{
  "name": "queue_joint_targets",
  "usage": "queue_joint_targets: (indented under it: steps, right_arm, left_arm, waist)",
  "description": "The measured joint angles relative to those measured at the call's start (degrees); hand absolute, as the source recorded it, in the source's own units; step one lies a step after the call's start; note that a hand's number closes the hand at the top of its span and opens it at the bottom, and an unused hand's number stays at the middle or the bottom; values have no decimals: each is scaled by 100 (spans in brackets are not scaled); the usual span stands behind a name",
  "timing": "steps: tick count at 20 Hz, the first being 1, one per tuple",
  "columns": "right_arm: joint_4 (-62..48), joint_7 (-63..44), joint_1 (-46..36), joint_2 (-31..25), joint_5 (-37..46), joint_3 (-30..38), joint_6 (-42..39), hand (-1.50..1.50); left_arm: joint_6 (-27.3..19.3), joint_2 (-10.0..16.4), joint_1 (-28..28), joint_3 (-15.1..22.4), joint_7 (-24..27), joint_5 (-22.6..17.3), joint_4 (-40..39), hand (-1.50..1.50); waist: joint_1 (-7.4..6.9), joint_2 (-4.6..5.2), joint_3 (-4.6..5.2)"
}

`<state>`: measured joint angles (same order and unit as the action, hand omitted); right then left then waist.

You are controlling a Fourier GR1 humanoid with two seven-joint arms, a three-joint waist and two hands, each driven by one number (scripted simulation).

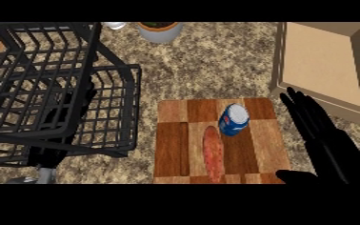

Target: Pick the can from the cutting board and place it in the cardboard box

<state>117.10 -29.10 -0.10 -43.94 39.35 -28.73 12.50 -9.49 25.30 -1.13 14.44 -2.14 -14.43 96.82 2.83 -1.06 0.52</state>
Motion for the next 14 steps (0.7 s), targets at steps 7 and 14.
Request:
queue_joint_targets:
  steps: [7, 14]
  right_arm:
    - [1362, -1930, -271, 134, -378, -446, -1656, -150]
    - [1327, -2985, -917, 1031, -580, -733, -2276, -150]
  left_arm:
    - [53, -2, -140, 69, 47, 29, -57, 0]
    - [140, -73, -318, 139, 85, 87, -190, 0]
  waist:
    - [-132, 44, 11]
    - [-292, 59, -6]
